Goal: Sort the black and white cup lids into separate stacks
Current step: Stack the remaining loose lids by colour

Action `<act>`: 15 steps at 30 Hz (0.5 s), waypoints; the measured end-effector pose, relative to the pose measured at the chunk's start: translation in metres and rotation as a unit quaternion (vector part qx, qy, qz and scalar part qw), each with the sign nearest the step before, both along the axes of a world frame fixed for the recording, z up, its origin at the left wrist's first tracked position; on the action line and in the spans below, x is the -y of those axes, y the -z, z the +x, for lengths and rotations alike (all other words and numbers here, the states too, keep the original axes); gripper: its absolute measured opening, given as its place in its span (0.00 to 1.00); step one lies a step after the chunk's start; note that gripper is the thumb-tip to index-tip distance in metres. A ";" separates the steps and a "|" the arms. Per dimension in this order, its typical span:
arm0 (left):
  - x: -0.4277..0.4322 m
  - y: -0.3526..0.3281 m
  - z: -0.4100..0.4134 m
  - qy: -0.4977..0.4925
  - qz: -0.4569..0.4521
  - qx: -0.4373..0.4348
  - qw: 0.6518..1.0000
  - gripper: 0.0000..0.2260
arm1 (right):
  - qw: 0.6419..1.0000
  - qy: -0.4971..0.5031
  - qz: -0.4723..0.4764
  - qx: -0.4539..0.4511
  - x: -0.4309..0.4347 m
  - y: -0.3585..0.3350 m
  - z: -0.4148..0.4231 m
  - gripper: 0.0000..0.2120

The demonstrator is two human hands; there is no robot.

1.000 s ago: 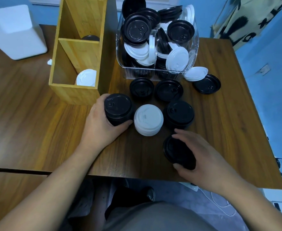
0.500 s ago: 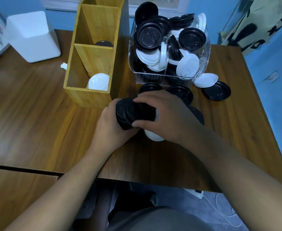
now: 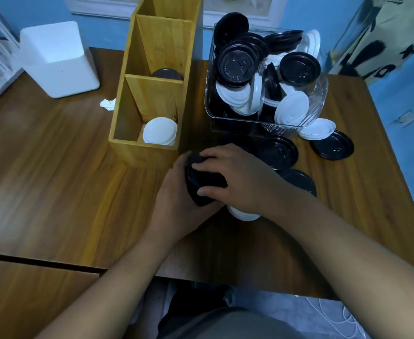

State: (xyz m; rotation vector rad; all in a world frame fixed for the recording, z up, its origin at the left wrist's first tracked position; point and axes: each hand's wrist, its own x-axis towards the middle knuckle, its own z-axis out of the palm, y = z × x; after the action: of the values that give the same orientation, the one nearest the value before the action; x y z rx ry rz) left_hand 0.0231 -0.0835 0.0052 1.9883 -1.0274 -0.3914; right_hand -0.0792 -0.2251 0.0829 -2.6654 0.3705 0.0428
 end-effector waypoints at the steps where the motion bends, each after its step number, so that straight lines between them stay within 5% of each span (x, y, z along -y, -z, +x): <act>1: -0.001 -0.001 0.000 0.007 -0.004 -0.005 1.000 0.48 | 1.000 0.001 -0.002 0.002 -0.001 0.001 -0.001 0.28; 5: -0.003 0.002 0.002 0.019 -0.012 0.012 1.000 0.36 | 1.000 -0.013 -0.013 -0.001 0.001 0.001 -0.002 0.27; 8: -0.001 -0.001 0.001 0.016 -0.004 0.037 0.999 0.38 | 0.993 0.040 0.088 0.063 0.023 -0.007 -0.010 0.19; 10: 0.000 -0.003 0.000 0.012 0.001 0.034 0.999 0.40 | 0.988 0.103 0.033 0.114 0.047 -0.005 -0.016 0.15; 15: -0.003 -0.005 -0.001 0.013 0.006 0.024 1.000 0.41 | 0.988 0.089 -0.095 -0.080 0.079 0.010 -0.004 0.16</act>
State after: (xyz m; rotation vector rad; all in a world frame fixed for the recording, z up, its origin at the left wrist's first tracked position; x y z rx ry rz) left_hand 0.0225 -0.0808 0.0098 2.0057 -1.0851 -0.3660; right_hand -0.0828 -0.3040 0.0725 -2.8113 0.6935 0.1743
